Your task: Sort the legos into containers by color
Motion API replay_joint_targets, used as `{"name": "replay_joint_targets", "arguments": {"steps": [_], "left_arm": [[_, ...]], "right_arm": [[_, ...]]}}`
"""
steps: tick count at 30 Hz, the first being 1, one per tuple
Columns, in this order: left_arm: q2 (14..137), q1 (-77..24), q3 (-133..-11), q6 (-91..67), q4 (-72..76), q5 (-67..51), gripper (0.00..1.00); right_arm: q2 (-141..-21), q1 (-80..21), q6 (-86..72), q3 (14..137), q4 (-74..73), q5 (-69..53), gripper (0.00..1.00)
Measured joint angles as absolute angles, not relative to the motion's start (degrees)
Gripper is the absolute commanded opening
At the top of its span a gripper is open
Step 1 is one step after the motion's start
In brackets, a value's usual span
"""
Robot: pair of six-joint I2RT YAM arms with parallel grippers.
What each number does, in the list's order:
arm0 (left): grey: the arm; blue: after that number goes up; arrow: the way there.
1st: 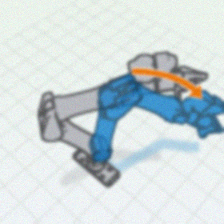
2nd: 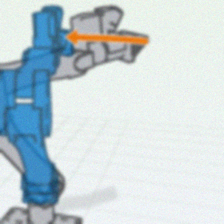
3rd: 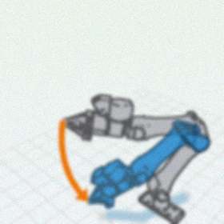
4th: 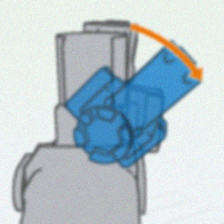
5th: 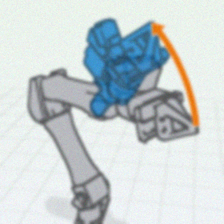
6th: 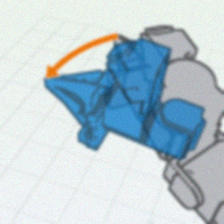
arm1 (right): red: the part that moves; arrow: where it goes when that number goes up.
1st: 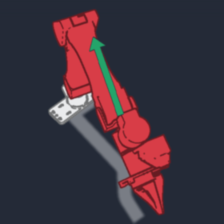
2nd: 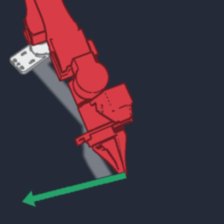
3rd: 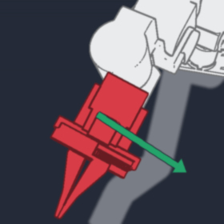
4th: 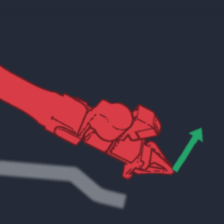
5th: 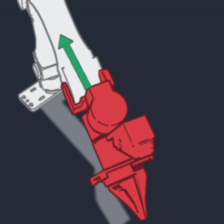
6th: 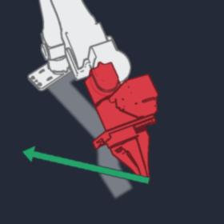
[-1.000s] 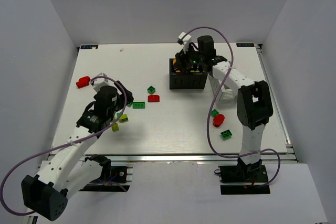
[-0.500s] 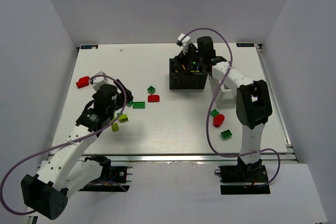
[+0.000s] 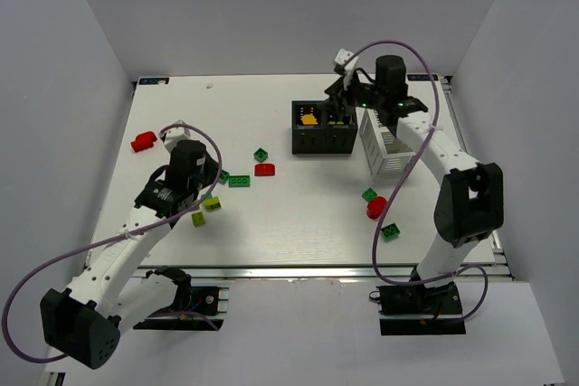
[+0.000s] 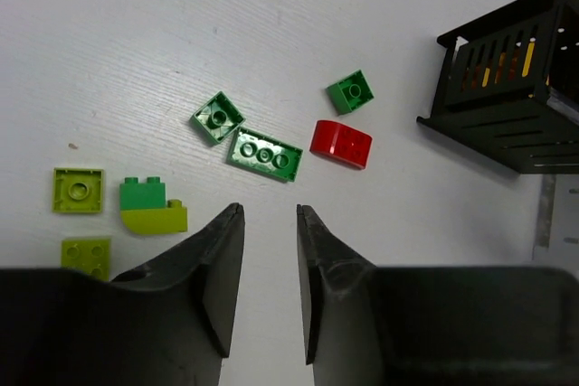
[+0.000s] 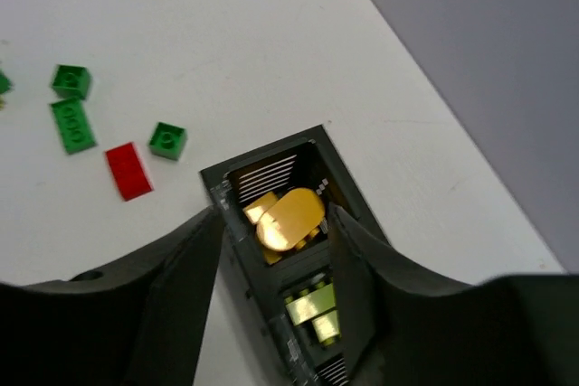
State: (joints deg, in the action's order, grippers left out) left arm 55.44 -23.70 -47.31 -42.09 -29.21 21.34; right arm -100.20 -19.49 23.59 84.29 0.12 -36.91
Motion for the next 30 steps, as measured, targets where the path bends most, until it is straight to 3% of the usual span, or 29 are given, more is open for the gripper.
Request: {"name": "replay_joint_targets", "arguments": {"steps": [1,2,4,5,7,8,9,11,16,19,23,30], "left_arm": [[55.4,-23.7,-47.3,-42.0,-29.6,20.9,0.29],[55.4,-23.6,-47.3,-42.4,-30.0,20.6,0.29],[55.4,-23.4,-46.7,-42.6,-30.4,20.0,0.29],[55.5,-23.3,-46.3,-42.9,-30.8,19.6,0.31],[56.1,-23.0,-45.3,-43.5,-31.9,18.4,0.52],[56.9,-23.0,-44.8,-44.1,-32.5,17.8,0.58],[57.8,-22.9,-44.4,-44.3,-33.1,17.2,0.69],[60.0,-22.9,-43.7,-45.4,-34.3,16.4,0.75],[63.5,-22.7,-43.4,-47.0,-36.1,15.6,0.80],[64.9,-22.7,-43.4,-47.0,-36.1,15.7,0.80],[67.8,-22.6,-43.4,-47.0,-36.2,15.7,0.81],[69.6,-22.6,-43.4,-47.0,-36.0,15.7,0.80]], "right_arm": [[-99.5,-18.7,23.7,83.9,-0.4,-38.7,0.48],[-98.2,-17.6,24.4,83.1,-1.5,-41.2,0.39],[-95.7,-16.0,26.0,80.7,-3.0,-44.1,0.36],[-94.2,-15.6,26.5,79.2,-3.9,-45.1,0.39],[-90.8,-15.5,28.2,75.4,-5.7,-47.0,0.50],[-89.1,-15.7,28.9,73.9,-6.7,-47.7,0.65],[-87.8,-15.8,29.0,72.7,-7.3,-48.1,0.71],[-85.2,-16.2,30.0,70.5,-7.8,-48.4,0.79],[-81.3,-16.4,29.8,67.2,-8.0,-47.1,0.80],[-80.4,-16.4,28.4,66.0,-7.7,-44.8,0.76],[-80.2,-16.2,27.0,65.7,-7.9,-42.1,0.54],[-76.3,-14.9,25.8,60.0,-10.4,-40.4,0.51]]}}
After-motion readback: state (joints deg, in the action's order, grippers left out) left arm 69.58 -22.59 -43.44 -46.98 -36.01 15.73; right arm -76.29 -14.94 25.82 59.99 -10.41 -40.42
